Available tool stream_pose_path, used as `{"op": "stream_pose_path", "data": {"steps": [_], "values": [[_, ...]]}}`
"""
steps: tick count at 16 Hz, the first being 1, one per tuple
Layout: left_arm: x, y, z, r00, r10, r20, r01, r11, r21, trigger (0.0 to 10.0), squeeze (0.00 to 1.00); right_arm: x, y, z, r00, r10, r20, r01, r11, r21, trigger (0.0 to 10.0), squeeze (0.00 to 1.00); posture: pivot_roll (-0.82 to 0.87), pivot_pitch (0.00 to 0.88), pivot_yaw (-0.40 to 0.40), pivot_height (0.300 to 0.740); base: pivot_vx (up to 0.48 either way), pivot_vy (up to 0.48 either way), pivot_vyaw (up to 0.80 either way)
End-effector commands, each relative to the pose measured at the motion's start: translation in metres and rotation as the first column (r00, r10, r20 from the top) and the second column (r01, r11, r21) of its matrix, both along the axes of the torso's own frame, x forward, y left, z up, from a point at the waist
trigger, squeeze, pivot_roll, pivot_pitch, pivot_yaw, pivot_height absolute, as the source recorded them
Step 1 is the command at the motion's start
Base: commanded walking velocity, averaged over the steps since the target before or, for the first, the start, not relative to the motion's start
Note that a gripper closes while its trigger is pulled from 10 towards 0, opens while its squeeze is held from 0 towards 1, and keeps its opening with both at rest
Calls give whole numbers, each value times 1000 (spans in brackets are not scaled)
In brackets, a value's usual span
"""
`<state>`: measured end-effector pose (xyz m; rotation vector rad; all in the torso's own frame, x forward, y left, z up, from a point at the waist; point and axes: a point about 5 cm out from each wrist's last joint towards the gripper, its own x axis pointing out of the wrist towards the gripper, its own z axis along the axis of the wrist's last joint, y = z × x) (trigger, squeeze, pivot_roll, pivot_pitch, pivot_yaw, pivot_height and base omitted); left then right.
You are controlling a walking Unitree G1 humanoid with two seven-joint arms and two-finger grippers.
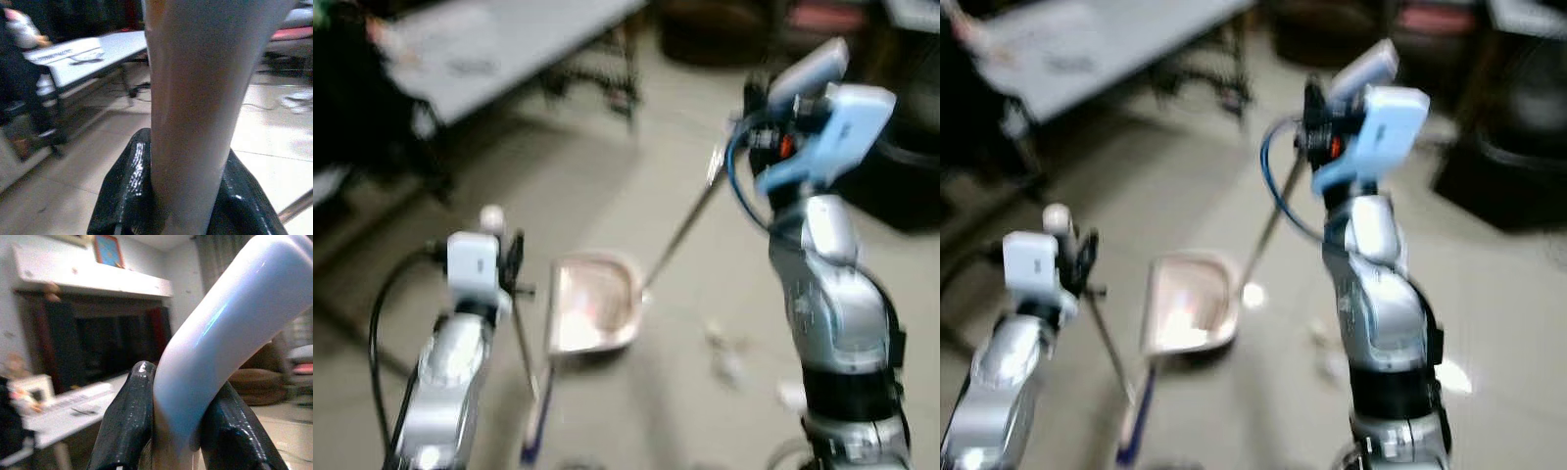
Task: Sweep floor
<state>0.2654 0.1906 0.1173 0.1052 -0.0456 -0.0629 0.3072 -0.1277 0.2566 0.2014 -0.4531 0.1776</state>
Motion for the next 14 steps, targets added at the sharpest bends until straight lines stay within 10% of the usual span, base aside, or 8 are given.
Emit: {"op": "stream_pose_path", "data": {"steps": [1, 14], "values": [[1, -1, 9, 999, -9, 36, 9, 1000, 7, 10000, 0, -3, -4, 13, 998, -18, 65, 17, 1000, 17, 10000, 0, 19, 32, 35, 740, 334, 0, 800], [0, -4, 5, 999, -39, 17, 39, 999, 11, 10000, 0, -3, -31, 9, 993, -111, 34, 104, 979, 175, 10000, 0, 12, 46, 47, 740, 332, 0, 94]]}}
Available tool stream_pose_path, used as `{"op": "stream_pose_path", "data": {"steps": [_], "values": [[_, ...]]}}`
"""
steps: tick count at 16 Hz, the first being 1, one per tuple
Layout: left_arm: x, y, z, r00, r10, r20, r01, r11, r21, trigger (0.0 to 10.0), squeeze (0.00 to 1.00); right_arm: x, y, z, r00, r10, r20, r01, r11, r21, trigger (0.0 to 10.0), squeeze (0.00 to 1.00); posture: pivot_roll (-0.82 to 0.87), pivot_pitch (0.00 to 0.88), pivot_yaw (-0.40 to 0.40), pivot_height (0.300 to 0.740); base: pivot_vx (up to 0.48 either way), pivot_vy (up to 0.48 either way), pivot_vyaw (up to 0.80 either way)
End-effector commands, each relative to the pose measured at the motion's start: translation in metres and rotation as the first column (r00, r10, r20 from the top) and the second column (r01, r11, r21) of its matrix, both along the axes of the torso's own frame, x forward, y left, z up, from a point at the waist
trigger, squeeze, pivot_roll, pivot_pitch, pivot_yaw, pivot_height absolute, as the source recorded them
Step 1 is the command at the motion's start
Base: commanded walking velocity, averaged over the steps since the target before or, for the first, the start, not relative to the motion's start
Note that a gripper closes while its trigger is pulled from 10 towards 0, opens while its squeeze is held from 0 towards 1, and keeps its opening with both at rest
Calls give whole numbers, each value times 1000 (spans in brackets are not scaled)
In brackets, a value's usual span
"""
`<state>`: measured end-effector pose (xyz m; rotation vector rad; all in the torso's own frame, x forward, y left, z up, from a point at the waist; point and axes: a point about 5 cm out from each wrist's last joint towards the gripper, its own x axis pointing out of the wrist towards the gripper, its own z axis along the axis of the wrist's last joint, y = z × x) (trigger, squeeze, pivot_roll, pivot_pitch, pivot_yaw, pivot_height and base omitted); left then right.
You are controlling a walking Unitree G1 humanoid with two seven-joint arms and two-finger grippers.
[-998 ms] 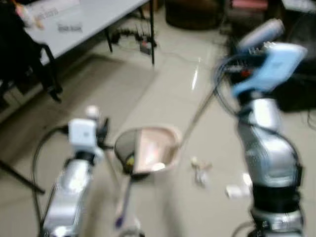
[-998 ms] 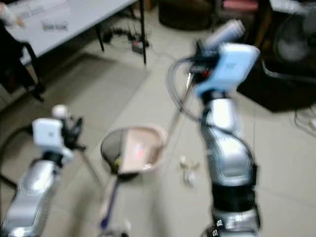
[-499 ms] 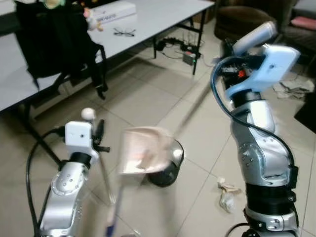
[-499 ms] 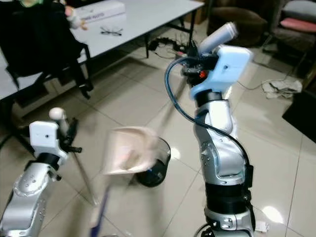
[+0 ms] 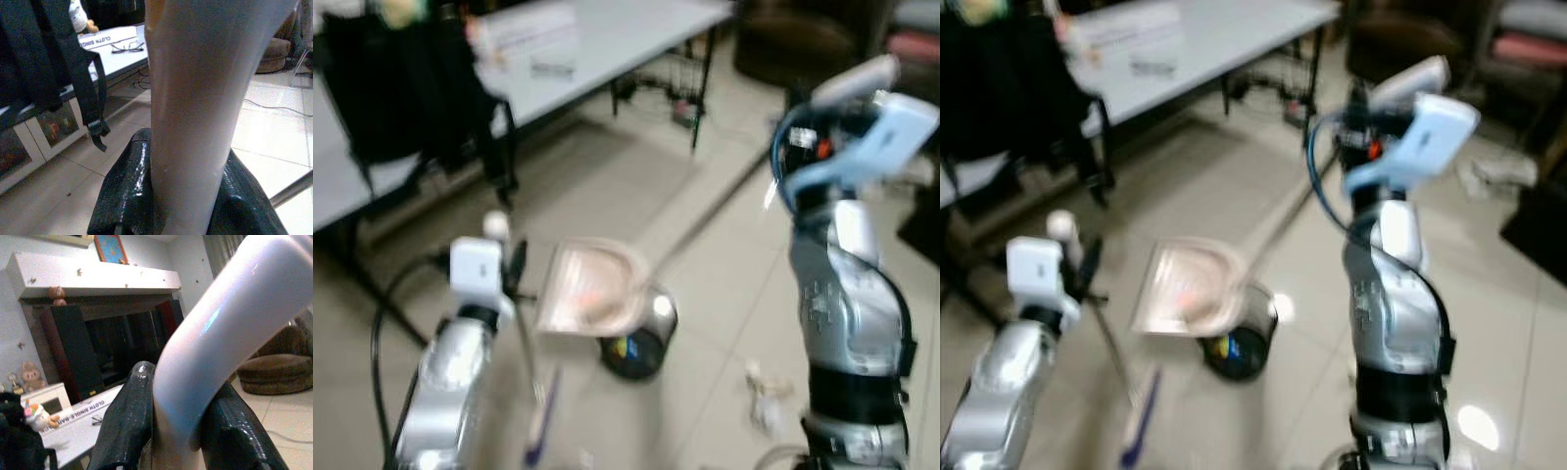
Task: Sweep floor
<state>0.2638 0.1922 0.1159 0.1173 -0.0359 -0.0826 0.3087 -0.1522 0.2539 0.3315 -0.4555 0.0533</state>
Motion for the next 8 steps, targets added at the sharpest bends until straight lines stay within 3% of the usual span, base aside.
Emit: {"op": "stream_pose_path", "data": {"steps": [1, 2, 8], "values": [[1, -5, 7, 999, -21, 27, 21, 1000, -2, 10000, 0, -4, -8, 12, 998, -28, 62, 27, 999, 22, 10000, 0, 11, 49, 49, 740, 307, 0, 0], [2, -6, 6, 999, -23, 26, 23, 1000, -3, 10000, 0, -5, -9, 12, 997, -34, 63, 32, 999, 23, 10000, 0, 9, 51, 51, 740, 296, 0, 0], [1, -6, 4, 999, -33, 26, 33, 999, -23, 10000, 0, -7, -18, 11, 996, -60, 59, 58, 997, 45, 10000, 0, 5, 57, 60, 740, 0, 0, 0]]}}
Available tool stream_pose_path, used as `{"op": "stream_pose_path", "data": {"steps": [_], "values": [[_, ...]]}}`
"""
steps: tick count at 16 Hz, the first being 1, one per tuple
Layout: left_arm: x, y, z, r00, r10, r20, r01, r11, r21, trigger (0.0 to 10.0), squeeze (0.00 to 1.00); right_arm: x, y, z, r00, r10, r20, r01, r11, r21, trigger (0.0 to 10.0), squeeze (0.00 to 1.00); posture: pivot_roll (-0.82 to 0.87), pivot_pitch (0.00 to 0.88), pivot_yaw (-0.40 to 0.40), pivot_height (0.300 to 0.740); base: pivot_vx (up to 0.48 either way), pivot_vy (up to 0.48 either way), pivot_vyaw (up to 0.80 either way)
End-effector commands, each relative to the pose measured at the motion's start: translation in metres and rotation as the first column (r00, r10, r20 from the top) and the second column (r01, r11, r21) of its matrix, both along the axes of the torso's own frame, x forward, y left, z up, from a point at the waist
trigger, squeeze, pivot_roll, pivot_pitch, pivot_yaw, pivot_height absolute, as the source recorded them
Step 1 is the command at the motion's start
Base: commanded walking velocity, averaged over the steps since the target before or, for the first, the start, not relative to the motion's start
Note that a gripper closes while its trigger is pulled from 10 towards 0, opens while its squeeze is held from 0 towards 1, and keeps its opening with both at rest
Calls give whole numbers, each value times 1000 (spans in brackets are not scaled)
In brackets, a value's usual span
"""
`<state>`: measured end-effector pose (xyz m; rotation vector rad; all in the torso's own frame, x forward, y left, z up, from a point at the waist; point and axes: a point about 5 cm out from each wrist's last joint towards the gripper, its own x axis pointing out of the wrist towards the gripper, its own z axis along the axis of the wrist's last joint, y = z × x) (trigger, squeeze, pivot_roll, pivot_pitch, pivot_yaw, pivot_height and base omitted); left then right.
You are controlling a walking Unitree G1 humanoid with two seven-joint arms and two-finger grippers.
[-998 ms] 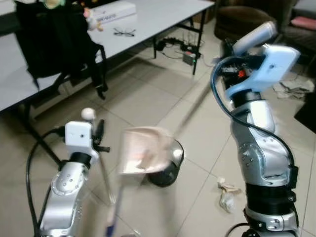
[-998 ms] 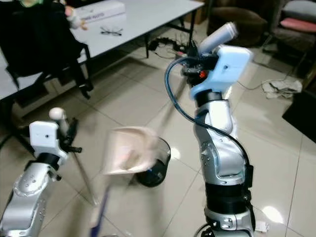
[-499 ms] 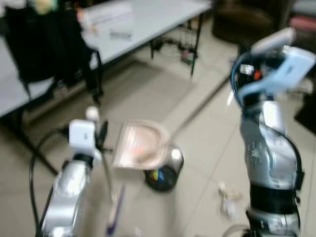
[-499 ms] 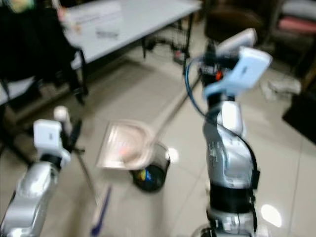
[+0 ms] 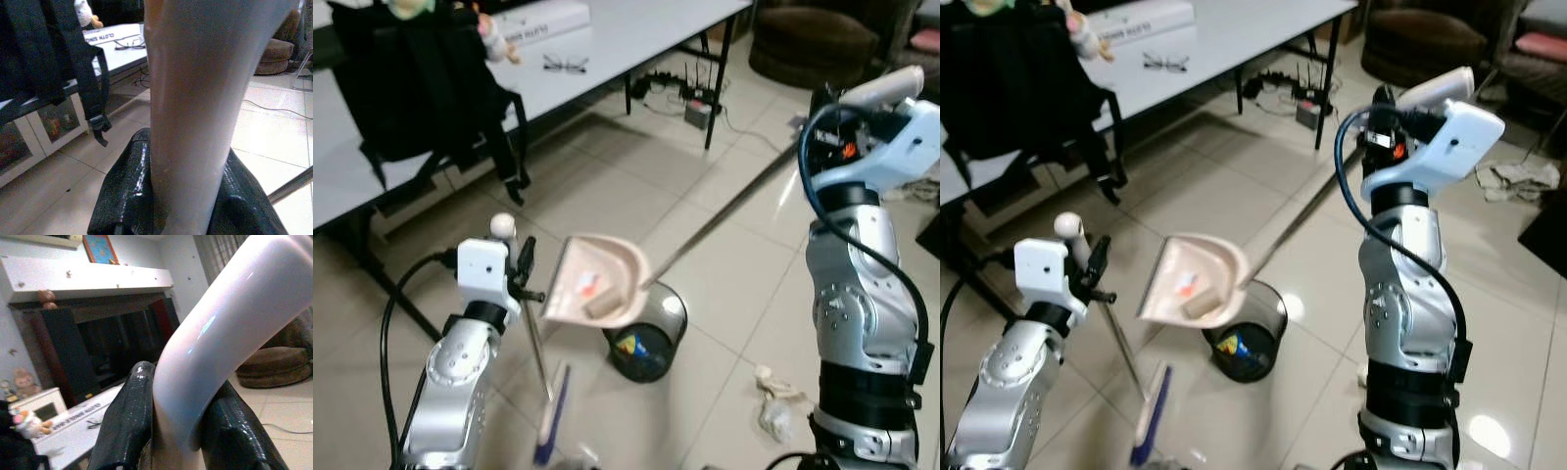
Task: Sweep floor
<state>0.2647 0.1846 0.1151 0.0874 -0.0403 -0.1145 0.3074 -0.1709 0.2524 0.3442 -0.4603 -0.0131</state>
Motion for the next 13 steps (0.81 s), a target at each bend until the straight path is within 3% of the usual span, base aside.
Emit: {"op": "stream_pose_path", "data": {"steps": [1, 4, 9, 11, 13], "values": [[0, 2, 4, 1000, -1, 19, 1, 1000, 10, 10000, 0, -6, -1, 13, 998, -6, 68, 5, 1000, 12, 10000, 0, 3, 59, 62, 740, 0, 0, 0], [0, 0, -1, 1000, -9, -5, 9, 1000, 17, 10000, 0, -9, -7, 18, 994, -46, 104, 51, 998, -45, 10000, 0, -2, 60, 64, 740, 0, 0, 0], [1, -3, 0, 1000, -19, -8, 19, 1000, 18, 10000, 0, -14, 3, 23, 985, 0, 175, 39, 975, -220, 10000, 0, -3, 58, 63, 740, 0, 0, 0], [2, -4, 0, 1000, -25, -7, 25, 1000, 19, 10000, 0, -20, 20, 26, 969, 84, 234, 16, 919, -394, 10000, 0, -4, 57, 65, 740, 0, 0, 0], [3, -5, 0, 1000, -29, -6, 29, 999, 18, 10000, 0, -26, 34, 25, 949, 152, 275, 2, 872, -490, 10000, 0, -4, 58, 65, 740, 0, 0, 0]]}}
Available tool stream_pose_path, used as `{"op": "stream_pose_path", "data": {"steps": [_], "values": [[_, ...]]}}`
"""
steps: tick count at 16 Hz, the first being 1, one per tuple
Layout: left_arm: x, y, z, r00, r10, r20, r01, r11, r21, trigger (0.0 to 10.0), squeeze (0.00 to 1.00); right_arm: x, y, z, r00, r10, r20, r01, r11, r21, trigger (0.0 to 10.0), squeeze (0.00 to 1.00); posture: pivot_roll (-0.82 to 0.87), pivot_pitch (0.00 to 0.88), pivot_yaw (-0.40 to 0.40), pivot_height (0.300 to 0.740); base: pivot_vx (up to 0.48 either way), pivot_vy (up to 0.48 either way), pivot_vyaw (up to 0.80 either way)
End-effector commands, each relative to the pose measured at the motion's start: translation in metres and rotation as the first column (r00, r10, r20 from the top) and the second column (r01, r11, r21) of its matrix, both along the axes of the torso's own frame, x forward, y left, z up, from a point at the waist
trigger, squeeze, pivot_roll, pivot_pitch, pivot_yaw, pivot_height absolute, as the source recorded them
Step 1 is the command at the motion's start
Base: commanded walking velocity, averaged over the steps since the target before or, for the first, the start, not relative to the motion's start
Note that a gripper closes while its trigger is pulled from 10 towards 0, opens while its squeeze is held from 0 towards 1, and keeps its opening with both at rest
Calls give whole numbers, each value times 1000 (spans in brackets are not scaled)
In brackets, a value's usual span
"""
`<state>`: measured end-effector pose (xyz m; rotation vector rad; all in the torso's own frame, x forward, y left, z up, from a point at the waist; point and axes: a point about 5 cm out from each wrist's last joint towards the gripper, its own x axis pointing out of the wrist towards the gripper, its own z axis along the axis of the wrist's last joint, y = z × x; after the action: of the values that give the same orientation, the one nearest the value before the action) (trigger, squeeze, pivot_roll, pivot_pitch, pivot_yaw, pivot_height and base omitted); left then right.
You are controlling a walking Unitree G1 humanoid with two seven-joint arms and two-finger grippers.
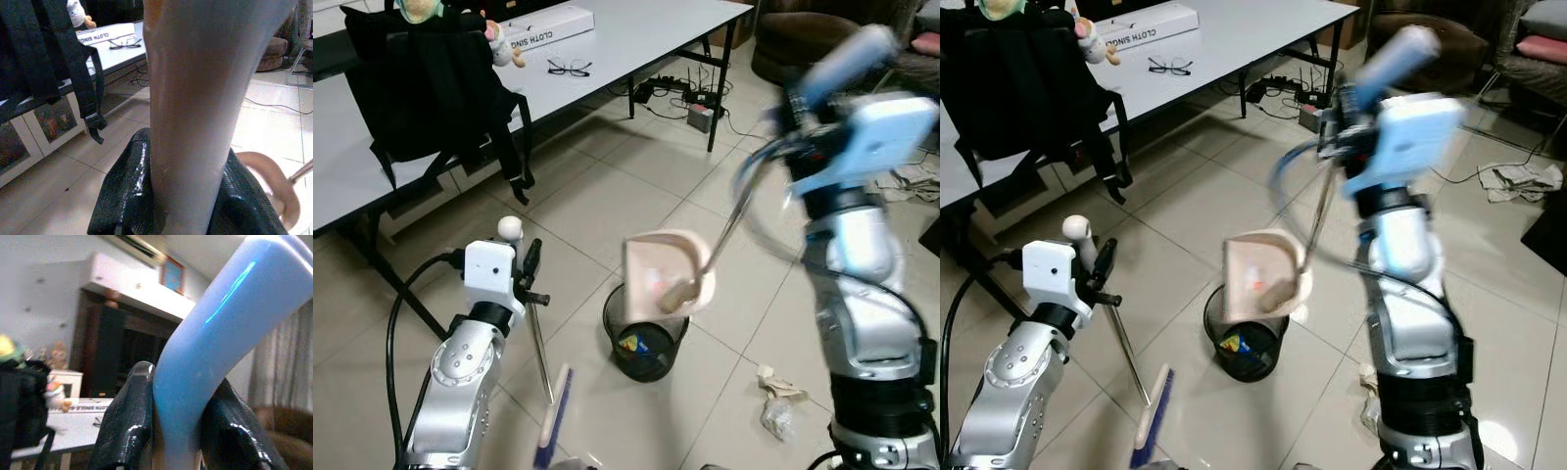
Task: Sweep floor
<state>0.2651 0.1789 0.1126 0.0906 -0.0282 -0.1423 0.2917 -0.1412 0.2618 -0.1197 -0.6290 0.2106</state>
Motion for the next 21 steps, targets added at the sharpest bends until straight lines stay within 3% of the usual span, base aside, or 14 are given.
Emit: {"op": "stream_pose_path", "data": {"steps": [1, 7, 9, 12, 16, 17, 18, 19, 20, 21], "values": [[3, 1, 3, 1000, -4, 8, 4, 1000, 15, 10000, 0, -14, 13, 13, 990, 60, 128, -49, 995, -84, 10000, 0, -2, 58, 64, 740, 0, 0, 0], [2, -1, 2, 1000, -16, 6, 16, 1000, 18, 10000, 0, -31, 52, -7, 964, 226, 142, -186, 950, -250, 10000, 0, 0, 61, 64, 740, 0, 0, 0], [2, -2, 2, 1000, -24, 5, 24, 999, 21, 10000, 0, -43, 70, -21, 937, 328, 121, -269, 898, -348, 10000, 0, 0, 64, 63, 740, 0, 0, 0], [2, -3, 1, 1000, -31, 0, 31, 999, 22, 10000, 0, -50, 80, -31, 915, 390, 103, -302, 832, -465, 10000, 0, -1, 65, 63, 740, 0, 0, 0], [2, -4, 1, 999, -40, -1, 40, 999, 24, 10000, 0, -52, 84, -36, 905, 415, 96, -313, 800, -513, 10000, 0, 1, 65, 63, 740, 0, 0, 0], [2, -4, 0, 999, -42, -2, 42, 999, 25, 10000, 0, -50, 82, -37, 918, 383, 105, -274, 802, -531, 10000, 0, 0, 64, 62, 740, 0, 0, 0], [2, -5, 0, 999, -50, -5, 51, 998, 27, 10000, 0, -38, 69, -34, 963, 240, 123, -150, 856, -496, 10000, 0, -1, 65, 62, 740, 0, 0, 0], [1, -7, -1, 998, -66, -13, 66, 997, 31, 10000, 0, -28, 54, -29, 987, 95, 130, -30, 900, -435, 10000, 0, 1, 65, 61, 740, 0, 0, 0], [0, -9, -5, 994, -100, -40, 102, 994, 36, 10000, 0, -15, 29, -21, 991, -88, 97, 114, 942, -317, 10000, 0, 1, 66, 61, 740, 0, 0, 0], [-1, -13, -9, 987, -142, -72, 145, 989, 35, 10000, 0, -7, 8, -16, 977, -209, 49, 215, 947, -237, 10000, 0, -5, 66, 64, 740, 0, 0, 0]]}}
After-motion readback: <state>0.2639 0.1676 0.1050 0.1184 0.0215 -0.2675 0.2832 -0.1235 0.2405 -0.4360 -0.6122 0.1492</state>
